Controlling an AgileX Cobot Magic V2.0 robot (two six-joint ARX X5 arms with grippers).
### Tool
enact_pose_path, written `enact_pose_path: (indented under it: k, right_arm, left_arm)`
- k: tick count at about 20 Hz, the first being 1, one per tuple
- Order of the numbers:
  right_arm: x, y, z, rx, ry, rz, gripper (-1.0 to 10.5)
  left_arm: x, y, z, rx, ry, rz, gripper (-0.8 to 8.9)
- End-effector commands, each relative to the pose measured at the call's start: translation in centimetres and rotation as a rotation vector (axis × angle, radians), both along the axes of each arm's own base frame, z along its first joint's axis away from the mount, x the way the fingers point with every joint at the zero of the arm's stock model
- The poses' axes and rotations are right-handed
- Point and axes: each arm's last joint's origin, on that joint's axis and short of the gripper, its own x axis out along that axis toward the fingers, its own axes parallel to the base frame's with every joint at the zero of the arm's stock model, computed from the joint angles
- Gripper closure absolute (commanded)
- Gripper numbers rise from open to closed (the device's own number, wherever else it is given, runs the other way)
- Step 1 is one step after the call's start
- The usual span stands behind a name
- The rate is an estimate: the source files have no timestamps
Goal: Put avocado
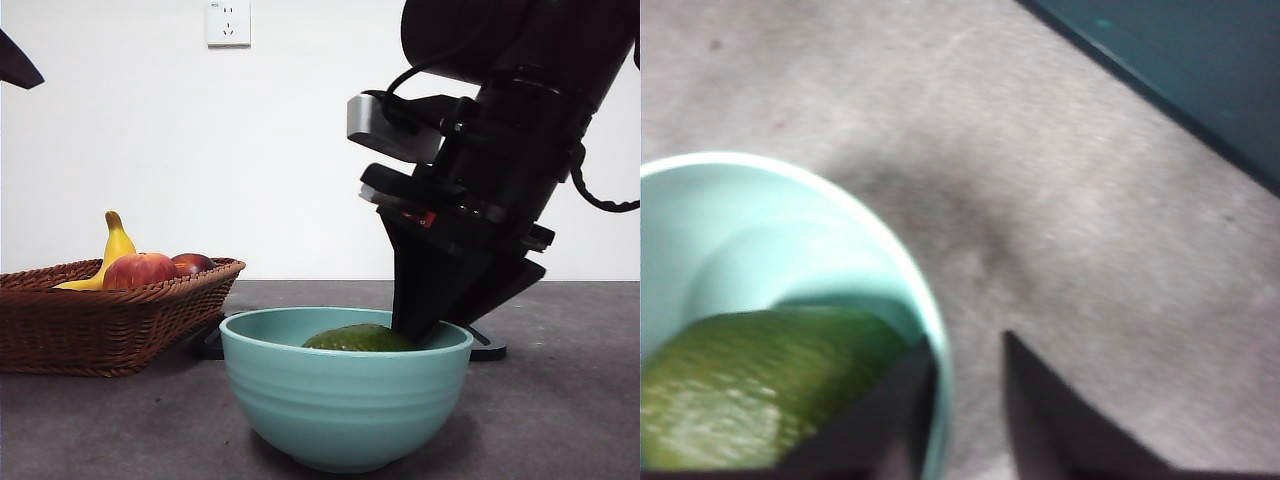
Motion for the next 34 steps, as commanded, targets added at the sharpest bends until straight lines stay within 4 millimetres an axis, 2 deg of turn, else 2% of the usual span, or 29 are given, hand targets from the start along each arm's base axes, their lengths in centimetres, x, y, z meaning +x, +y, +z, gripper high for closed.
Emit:
enact_pose_path:
  k: [1, 5, 9, 14, 18, 22, 25, 30, 34]
  right_arm:
    - [0.1, 0.7, 0.0, 0.029, 0.012, 0.020, 9.3]
    - [0.4, 1.0, 0.8, 0.068, 0.034, -0.011, 9.3]
    - [1.5, 1.5, 3.8, 0.088, 0.013, -0.019, 9.3]
    - [5.4, 0.3, 7.7, 0.144, -0.076, -0.113, 9.3]
    - [10.0, -0.7, 9.0, 0.144, -0.097, -0.172, 9.3]
    - [14.5, -1.0, 8.0, 0.126, -0.077, -0.223, 9.3]
    - [16.8, -0.7, 6.0, 0.106, -0.049, -0.241, 9.3]
    - [18.4, -0.1, 3.0, 0.090, -0.022, -0.248, 9.3]
    - [18.6, -0.1, 2.0, 0.074, -0.001, -0.252, 9.3]
  left_arm:
    - [0.1, -0.1, 0.1, -0.005, -0.010, -0.018, 4.41]
    - [0.1, -0.1, 0.1, -0.005, -0.010, -0.018, 4.40]
    - [0.1, -0.1, 0.1, -0.004, -0.008, -0.017, 4.41]
    - [0.1, -0.1, 0.1, -0.004, -0.008, -0.018, 4.40]
    - [0.1, -0.1, 0.1, -0.004, -0.008, -0.018, 4.40]
    - [0.1, -0.1, 0.1, -0.004, -0.008, -0.018, 4.40]
    - [0.1, -0.1, 0.1, -0.004, -0.008, -0.018, 4.40]
    - [0.1, -0.1, 0.1, -0.004, -0.008, -0.018, 4.40]
    - [0.1, -0.1, 0.1, -0.004, -0.007, -0.017, 4.40]
